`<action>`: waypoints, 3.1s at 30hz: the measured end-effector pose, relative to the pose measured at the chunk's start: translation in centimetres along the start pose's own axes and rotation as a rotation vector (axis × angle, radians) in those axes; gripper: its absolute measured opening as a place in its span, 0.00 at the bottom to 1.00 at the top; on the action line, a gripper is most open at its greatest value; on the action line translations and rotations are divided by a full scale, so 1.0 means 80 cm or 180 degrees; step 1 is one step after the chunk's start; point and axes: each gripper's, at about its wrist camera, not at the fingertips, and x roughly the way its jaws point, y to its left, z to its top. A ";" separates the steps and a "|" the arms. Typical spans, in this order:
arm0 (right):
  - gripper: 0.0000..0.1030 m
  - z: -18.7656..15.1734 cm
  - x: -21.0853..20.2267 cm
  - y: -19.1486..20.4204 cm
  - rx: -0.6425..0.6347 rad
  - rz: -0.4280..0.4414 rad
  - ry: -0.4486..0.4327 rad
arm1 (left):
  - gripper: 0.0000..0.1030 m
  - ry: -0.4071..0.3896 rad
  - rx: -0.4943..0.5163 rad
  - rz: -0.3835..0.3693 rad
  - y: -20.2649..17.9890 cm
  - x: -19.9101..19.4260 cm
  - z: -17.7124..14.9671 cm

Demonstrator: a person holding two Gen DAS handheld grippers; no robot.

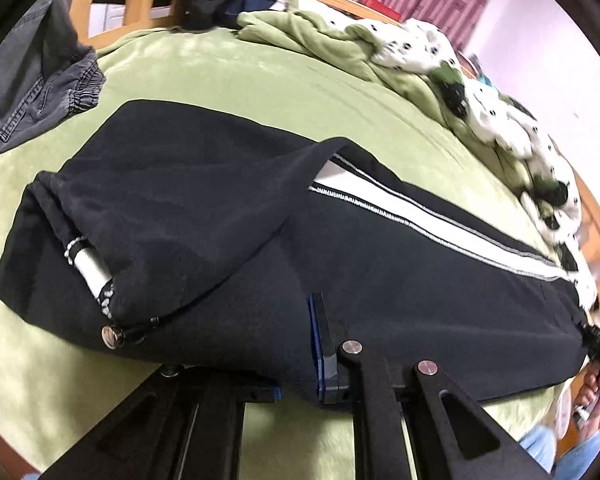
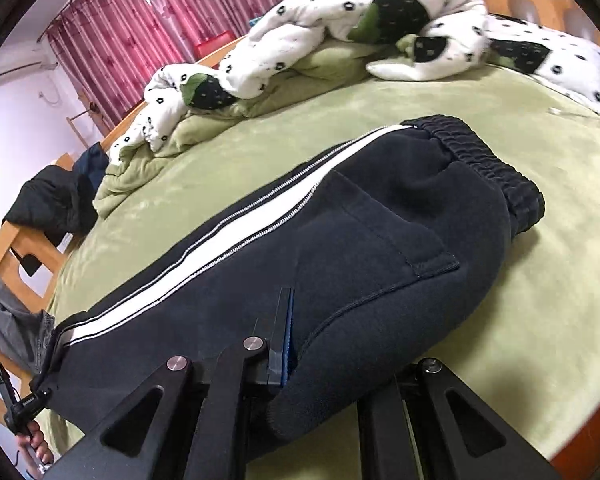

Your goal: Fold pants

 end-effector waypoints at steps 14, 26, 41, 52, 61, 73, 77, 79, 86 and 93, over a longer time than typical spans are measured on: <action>0.56 -0.043 -0.033 -0.063 0.0072 -0.0205 -0.0174 | 0.48 -0.0012 0.0168 0.0460 -0.012 -0.029 -0.026; 0.34 0.024 0.019 -0.152 0.1134 -0.0070 -0.0253 | 0.55 -0.0278 0.0139 0.0423 -0.022 -0.065 -0.037; 0.48 0.011 -0.052 -0.137 0.0275 -0.0653 -0.0389 | 0.54 -0.0536 -0.0034 0.0646 0.021 -0.076 -0.027; 0.51 -0.018 -0.089 -0.036 -0.0049 -0.0603 -0.0403 | 0.23 -0.0823 0.0053 0.0869 0.055 -0.054 0.031; 0.52 -0.050 -0.027 0.121 -0.0628 -0.0371 -0.0147 | 0.23 -0.1083 -0.0130 0.0809 0.093 -0.032 0.141; 0.52 -0.097 0.024 0.231 -0.0997 -0.0180 0.0084 | 0.61 -0.0846 -0.0082 0.0500 0.098 -0.025 0.155; 0.52 -0.109 0.012 0.247 -0.0984 -0.0130 0.0065 | 0.61 -0.0552 -0.0093 0.0038 0.082 -0.040 0.104; 0.52 -0.115 0.001 0.251 -0.0951 -0.0103 0.0024 | 0.61 -0.0457 -0.0175 -0.0139 0.079 -0.048 0.070; 0.52 -0.126 -0.024 0.257 -0.0734 0.0031 -0.0029 | 0.61 -0.0176 -0.0585 -0.0703 0.079 -0.063 -0.037; 0.52 -0.138 -0.043 0.264 -0.0752 0.0045 -0.0072 | 0.61 -0.0049 -0.1065 -0.1020 0.099 -0.038 -0.069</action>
